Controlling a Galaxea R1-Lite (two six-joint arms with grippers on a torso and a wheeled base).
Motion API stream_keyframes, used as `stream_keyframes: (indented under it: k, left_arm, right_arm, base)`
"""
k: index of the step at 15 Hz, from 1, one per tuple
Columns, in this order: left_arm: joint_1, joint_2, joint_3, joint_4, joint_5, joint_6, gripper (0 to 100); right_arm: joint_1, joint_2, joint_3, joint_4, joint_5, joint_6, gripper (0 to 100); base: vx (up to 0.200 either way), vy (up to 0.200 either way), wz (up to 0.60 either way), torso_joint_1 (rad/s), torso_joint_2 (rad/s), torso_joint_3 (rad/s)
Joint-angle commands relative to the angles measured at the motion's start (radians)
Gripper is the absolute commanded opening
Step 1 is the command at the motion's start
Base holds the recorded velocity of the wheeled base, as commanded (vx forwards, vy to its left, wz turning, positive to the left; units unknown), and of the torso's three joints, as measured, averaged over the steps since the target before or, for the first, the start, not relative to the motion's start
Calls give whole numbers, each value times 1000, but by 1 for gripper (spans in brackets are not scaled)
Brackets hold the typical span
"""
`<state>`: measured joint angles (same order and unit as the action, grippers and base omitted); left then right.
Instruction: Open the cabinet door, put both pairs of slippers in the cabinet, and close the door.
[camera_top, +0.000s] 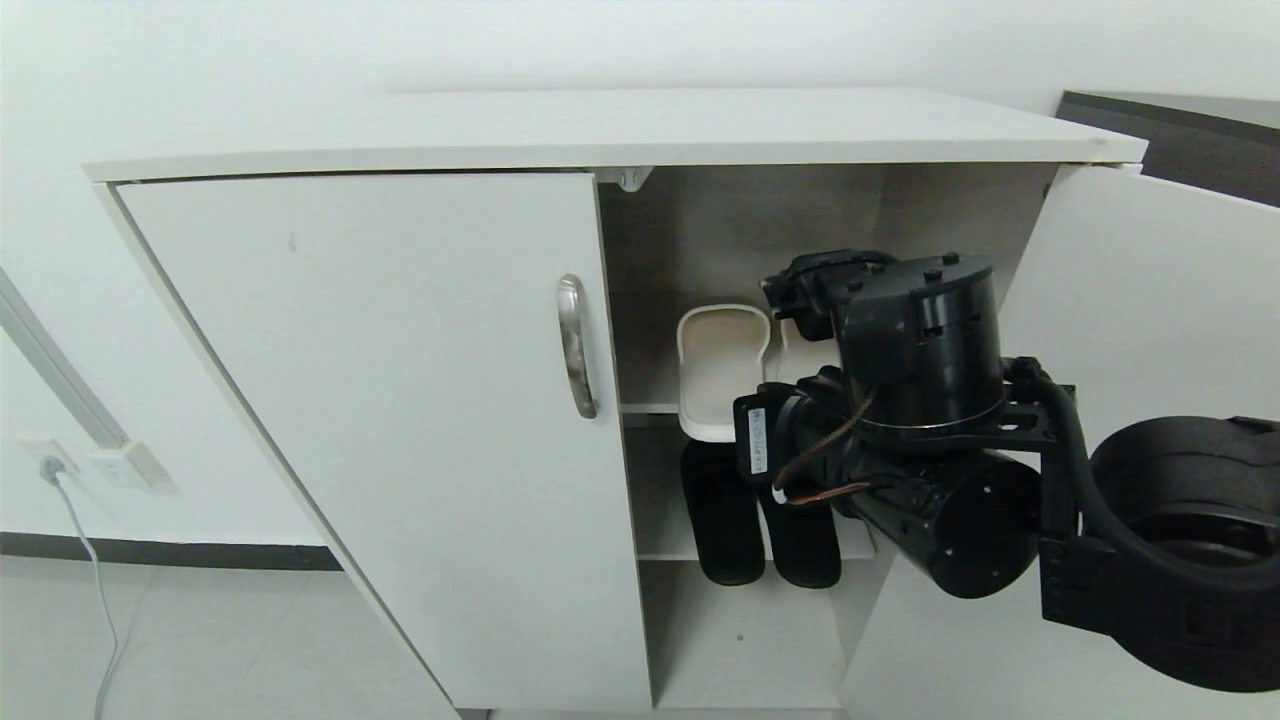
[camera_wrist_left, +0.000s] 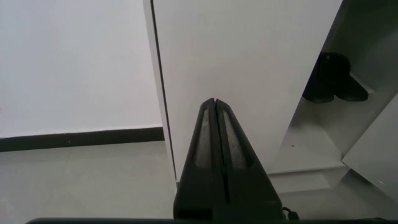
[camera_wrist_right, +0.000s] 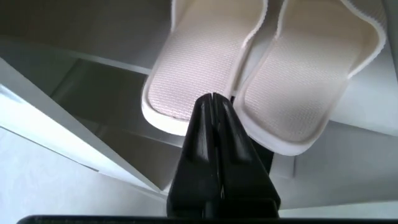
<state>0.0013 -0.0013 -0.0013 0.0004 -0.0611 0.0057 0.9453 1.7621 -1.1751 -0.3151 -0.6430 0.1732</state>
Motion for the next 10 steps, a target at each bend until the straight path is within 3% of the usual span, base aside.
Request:
stream_keyframes:
  k: [1, 8, 10]
  left_arm:
    - [0, 1, 0, 0, 0, 0, 0]
    - [0, 1, 0, 0, 0, -1, 0]
    - [0, 1, 0, 0, 0, -1, 0]
  right_arm:
    - [1, 2, 0, -1, 0, 0, 0]
    - [1, 3, 25, -7, 11, 8, 0]
    - [0, 11, 60, -76, 45, 8, 0]
  base:
    - [-200, 0, 0, 12, 2, 2]
    - [-200, 0, 0, 1, 3, 2]
    - [-200, 0, 0, 0, 2, 2]
